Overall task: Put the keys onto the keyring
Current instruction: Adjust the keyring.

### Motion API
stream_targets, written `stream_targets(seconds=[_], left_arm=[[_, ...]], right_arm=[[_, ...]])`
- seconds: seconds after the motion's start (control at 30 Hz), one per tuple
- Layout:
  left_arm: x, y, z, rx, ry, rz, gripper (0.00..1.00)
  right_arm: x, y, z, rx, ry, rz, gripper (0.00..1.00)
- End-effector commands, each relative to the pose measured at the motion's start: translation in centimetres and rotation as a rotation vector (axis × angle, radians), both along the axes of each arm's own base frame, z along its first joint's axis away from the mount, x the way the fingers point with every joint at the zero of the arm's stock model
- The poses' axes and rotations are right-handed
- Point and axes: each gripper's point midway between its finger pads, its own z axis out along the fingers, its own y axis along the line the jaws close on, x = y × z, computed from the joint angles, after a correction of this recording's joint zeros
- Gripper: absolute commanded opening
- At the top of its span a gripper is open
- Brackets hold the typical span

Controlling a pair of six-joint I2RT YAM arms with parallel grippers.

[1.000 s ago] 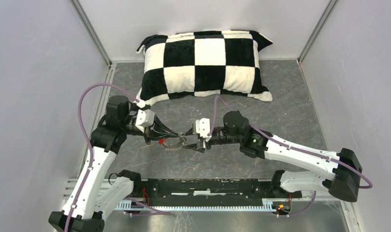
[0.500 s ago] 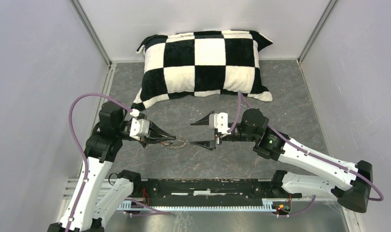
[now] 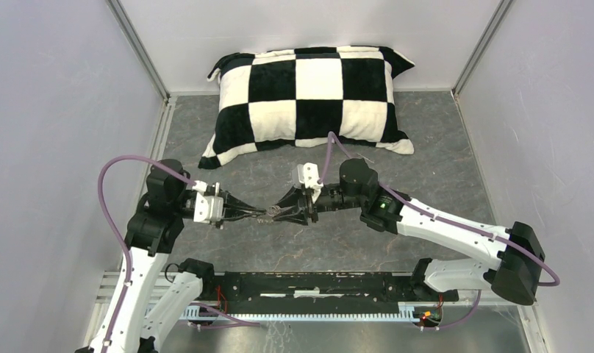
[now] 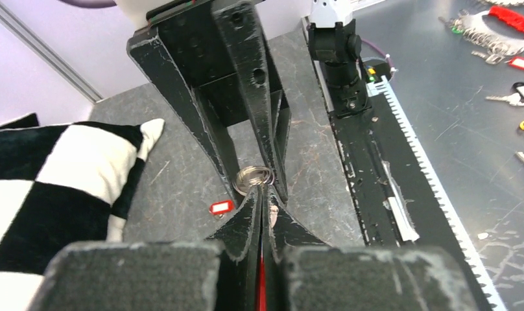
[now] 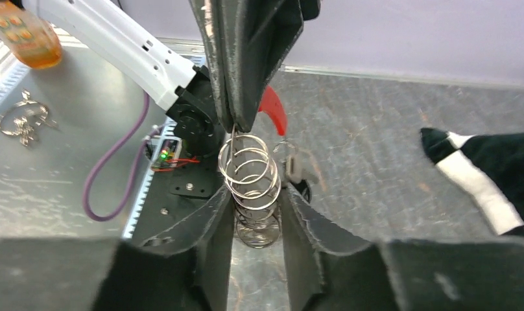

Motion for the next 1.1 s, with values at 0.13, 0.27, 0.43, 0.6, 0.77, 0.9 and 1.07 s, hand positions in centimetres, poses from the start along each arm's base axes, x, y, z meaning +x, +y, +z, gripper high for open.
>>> stream_targets(seconds=[0.13,0.27,0.43,0.6,0.77,0.9,1.07], left_arm=[[-0.7,0.1,0.6,-0.022,-0.178,-0.019,0.02],[-0.6,0.2,0.1,-0.017,-0.164,-0.013,0.02],[0.0,0.2,-0.8,0.002,-0.13,0.016,0.2],[0.2,0.2,-1.3,0.012,-0.127,0.023,0.53],[0.9,0.8,-1.8,0.043,-0.434,0.047,0.67],[2.6,1.6,-1.1,0.046,-0.875,0.137,0.69],[3.7,2.3,1.3,0.0,-1.159,0.254,0.7]], right_arm=[[1.2,0.3,3.6,0.156,0.001,-0.074,0.01],[0.6,-0.3,4.3,0.196,-0.027,-0.058,0.0],[0.7,-1.1,4.6,0.186,-0.083,-0.08,0.0],[0.6,-1.2,4.8,0.182,-0.079,-0.081,0.0],[1.1,-0.8,5.0,0.161,-0.058,-0.107,0.0],[2.6,-0.3,4.8,0.117,-0.018,-0.196,0.0],[4.6,0.2,3.6,0.013,0.082,-0.326,0.0]])
